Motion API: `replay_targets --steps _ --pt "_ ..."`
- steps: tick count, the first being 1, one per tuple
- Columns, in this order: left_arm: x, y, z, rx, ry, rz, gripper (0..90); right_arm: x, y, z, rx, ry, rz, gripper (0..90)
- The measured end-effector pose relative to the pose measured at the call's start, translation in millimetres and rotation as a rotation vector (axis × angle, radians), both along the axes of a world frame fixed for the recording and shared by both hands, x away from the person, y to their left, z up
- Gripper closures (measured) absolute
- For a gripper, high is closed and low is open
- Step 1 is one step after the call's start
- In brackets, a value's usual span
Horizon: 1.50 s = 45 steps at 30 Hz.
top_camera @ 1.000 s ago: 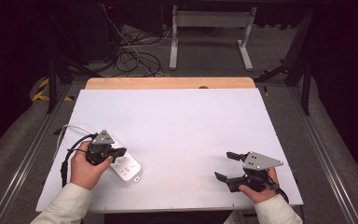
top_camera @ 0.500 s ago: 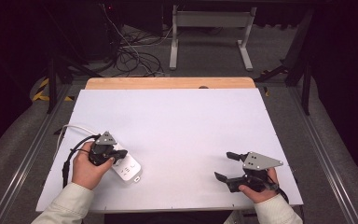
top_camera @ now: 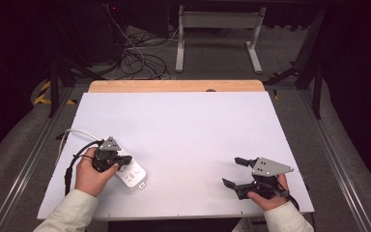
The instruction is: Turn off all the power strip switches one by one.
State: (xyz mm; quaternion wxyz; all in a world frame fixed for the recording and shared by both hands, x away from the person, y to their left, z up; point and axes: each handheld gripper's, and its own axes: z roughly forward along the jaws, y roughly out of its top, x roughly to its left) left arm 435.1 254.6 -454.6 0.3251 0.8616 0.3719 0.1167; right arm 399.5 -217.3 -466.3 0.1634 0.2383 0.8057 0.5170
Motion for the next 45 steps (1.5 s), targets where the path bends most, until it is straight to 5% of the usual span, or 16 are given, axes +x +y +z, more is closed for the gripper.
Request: replay_targets --steps 15,32,34,38,45 --pt "-0.4 -1.4 -0.1 0.001 0.006 0.017 90.0 -0.7 0.3 0.4 0.002 0.002 -0.001 16.7" --pt "-3.2 -5.0 -1.4 0.024 -0.035 0.029 90.0 -0.9 0.3 0.1 0.001 0.003 0.0 16.5" --pt "-3.6 -4.4 0.6 0.017 -0.059 0.023 90.0 -0.6 0.2 -0.1 -0.001 0.003 -0.001 16.5" --pt "-7.2 0.5 18.5 -0.064 -0.105 0.021 90.0 0.1 -0.2 0.0 0.002 -0.001 0.0 16.5" --pt "-13.0 4.2 26.1 -0.082 -0.121 0.008 90.0 -0.1 0.5 -0.8 -0.006 0.003 0.003 16.4"
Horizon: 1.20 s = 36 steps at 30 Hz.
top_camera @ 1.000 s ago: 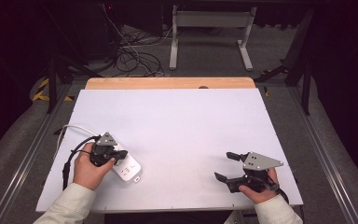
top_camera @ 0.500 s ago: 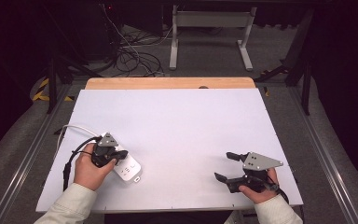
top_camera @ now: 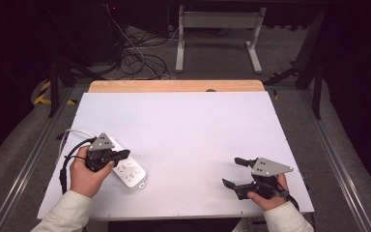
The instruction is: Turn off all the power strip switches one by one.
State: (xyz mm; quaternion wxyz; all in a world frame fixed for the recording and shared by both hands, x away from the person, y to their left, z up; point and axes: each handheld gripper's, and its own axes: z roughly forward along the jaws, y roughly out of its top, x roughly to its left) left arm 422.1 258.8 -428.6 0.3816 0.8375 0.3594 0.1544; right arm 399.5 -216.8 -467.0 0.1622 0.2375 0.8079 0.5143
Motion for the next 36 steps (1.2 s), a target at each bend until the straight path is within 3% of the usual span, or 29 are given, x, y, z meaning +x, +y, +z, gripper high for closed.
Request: replay_targets --steps 2,6,12,16,22,26,29,36 --pt "-0.3 -1.2 1.1 -0.01 0.004 -0.004 90.0 -0.2 -0.2 0.1 0.001 0.0 -0.001 16.4" --pt "-0.8 -2.3 4.8 0.014 -0.008 -0.014 90.0 0.7 -0.3 -0.7 0.002 -0.001 -0.001 16.3" --pt "4.2 3.1 11.9 0.016 -0.013 -0.002 90.0 0.8 0.4 -1.5 0.0 0.003 0.0 16.3" --pt "10.7 11.7 9.3 0.014 0.004 0.034 90.0 0.6 0.9 -1.5 -0.002 0.004 -0.001 16.3" --pt "16.1 20.2 6.5 0.018 -0.003 0.068 90.0 0.9 0.7 -1.9 -0.006 0.006 -0.003 16.3" --pt "21.9 24.6 3.9 0.048 -0.006 0.085 90.0 0.8 0.6 -1.8 -0.002 0.006 -0.003 16.3" --pt "26.6 29.0 1.2 0.041 0.011 0.106 90.0 0.9 0.6 -1.9 -0.003 0.006 -0.002 16.3" --pt "30.2 32.0 -2.5 0.041 0.024 0.117 90.0 1.1 0.5 -2.0 -0.002 0.005 -0.001 16.2"
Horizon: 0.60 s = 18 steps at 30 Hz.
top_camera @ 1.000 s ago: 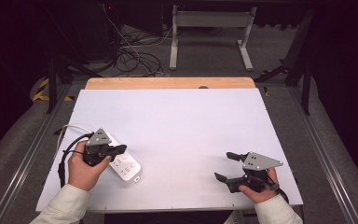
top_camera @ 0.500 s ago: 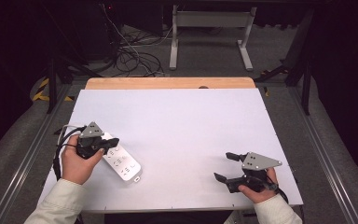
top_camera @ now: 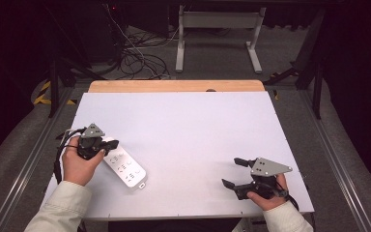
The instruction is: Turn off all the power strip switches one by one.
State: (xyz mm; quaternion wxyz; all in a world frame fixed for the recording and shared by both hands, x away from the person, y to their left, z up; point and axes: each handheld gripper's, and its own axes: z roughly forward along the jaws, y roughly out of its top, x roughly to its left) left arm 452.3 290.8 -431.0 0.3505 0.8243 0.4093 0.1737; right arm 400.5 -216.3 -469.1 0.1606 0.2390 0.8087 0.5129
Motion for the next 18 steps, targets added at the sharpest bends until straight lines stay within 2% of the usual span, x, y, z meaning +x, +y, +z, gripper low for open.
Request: replay_targets --steps 5,10,15,18 --pt "-0.2 -1.3 0.1 0.009 -0.001 -0.013 90.0 -0.3 0.1 0.2 -0.002 0.0 -0.001 16.2" --pt "0.9 -3.2 -2.6 0.01 0.037 -0.025 90.0 -0.5 -0.1 0.3 -0.001 0.0 0.0 16.2" --pt "3.4 -6.9 -6.2 0.042 0.074 -0.061 90.0 -0.3 -0.1 0.2 -0.002 0.0 0.0 16.2" --pt "3.9 -8.3 -7.6 0.045 0.079 -0.059 90.0 -0.4 0.0 0.3 -0.002 0.0 0.001 16.2"
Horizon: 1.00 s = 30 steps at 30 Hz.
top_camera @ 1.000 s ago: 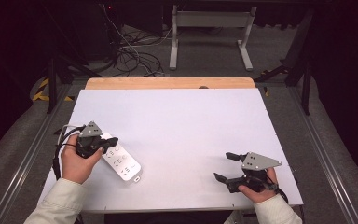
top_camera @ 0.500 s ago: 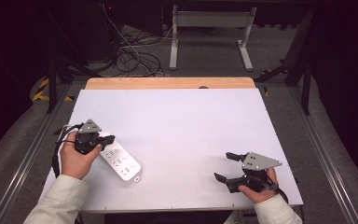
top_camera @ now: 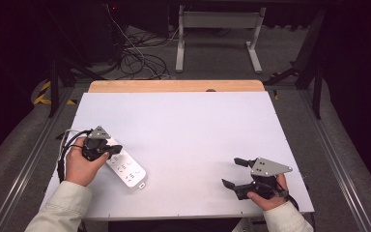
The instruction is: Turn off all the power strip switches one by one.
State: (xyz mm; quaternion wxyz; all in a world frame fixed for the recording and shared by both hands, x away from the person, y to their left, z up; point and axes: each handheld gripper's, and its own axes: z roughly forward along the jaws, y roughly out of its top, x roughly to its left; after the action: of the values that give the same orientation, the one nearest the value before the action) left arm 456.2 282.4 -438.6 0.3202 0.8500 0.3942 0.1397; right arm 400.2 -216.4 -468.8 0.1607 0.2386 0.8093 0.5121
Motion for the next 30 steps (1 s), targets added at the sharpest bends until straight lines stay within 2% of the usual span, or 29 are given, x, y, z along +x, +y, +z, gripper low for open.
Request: replay_targets --steps 8,9,16,17,26,30 --pt "4.0 1.3 -5.8 0.017 0.022 0.0 90.0 0.0 0.1 0.0 -0.003 0.0 -0.001 16.2" --pt "4.3 1.1 -6.9 0.009 0.033 -0.001 90.0 -0.1 0.1 0.0 -0.002 0.0 -0.001 16.2" --pt "5.3 -1.0 -9.3 0.015 0.036 -0.012 90.0 0.0 0.2 -0.2 -0.003 0.0 0.002 16.3" --pt "5.2 -1.5 -9.8 0.006 0.037 -0.012 90.0 -0.1 0.2 -0.2 -0.003 0.001 0.001 16.2" --pt "5.4 -2.7 -12.0 0.024 0.034 -0.011 90.0 -0.2 0.4 -0.3 -0.001 0.002 0.002 16.2" --pt "4.9 -1.7 -12.8 0.008 0.037 -0.003 90.0 -0.4 0.5 -0.2 -0.001 0.002 0.003 16.2"
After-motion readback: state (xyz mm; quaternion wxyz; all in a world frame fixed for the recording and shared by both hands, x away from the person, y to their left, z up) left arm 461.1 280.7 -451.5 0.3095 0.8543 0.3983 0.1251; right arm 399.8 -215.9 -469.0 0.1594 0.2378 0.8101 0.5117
